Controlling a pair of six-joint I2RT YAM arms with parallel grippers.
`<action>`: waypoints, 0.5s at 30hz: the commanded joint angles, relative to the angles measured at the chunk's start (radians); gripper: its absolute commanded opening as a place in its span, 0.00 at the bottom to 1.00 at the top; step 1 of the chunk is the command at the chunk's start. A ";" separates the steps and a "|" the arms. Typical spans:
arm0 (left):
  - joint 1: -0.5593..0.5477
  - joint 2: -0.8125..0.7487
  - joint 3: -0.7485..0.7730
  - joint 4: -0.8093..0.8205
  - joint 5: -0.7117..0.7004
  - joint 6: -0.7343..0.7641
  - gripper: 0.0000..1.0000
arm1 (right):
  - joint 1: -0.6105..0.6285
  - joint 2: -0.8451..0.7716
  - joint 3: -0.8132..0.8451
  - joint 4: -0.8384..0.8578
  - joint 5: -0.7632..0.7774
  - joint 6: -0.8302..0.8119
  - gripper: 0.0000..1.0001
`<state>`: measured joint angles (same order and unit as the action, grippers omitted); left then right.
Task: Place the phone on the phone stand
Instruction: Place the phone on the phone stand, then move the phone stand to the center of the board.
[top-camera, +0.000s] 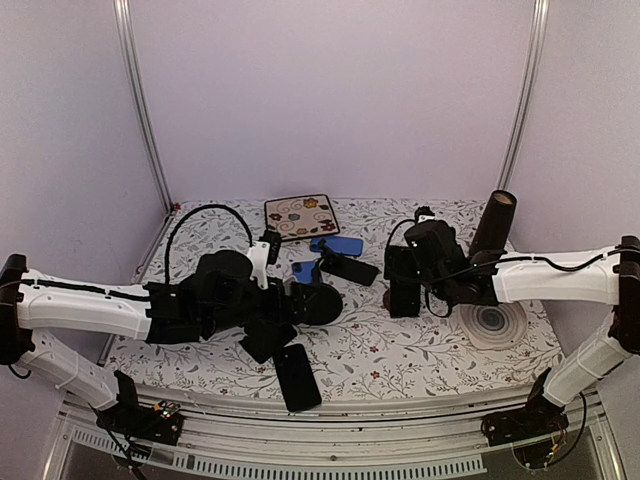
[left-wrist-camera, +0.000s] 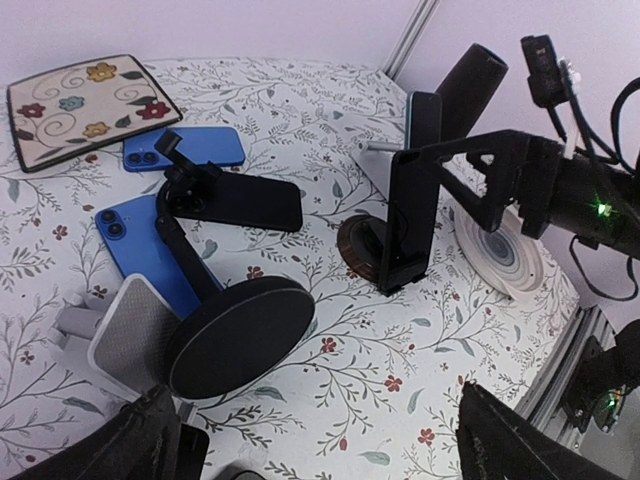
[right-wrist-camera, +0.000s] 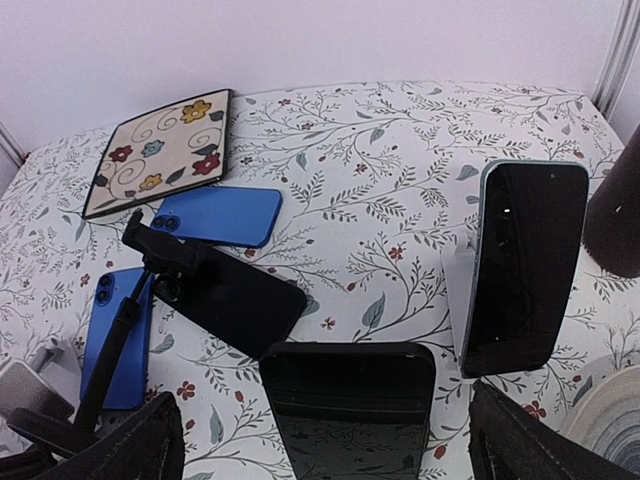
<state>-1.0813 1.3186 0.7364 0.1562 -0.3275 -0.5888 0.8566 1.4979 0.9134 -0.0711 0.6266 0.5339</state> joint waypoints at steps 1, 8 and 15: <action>0.019 -0.020 -0.008 -0.026 -0.018 -0.021 0.97 | 0.004 -0.059 0.034 -0.016 -0.029 -0.019 0.99; 0.059 -0.003 0.019 -0.091 -0.005 -0.034 0.97 | 0.004 -0.110 0.039 -0.027 -0.088 -0.043 0.99; 0.117 0.029 0.066 -0.157 0.068 0.007 0.97 | 0.002 -0.164 0.033 -0.051 -0.134 -0.066 0.99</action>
<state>-0.9901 1.3319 0.7647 0.0437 -0.3058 -0.6140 0.8566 1.3788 0.9245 -0.1020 0.5308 0.4923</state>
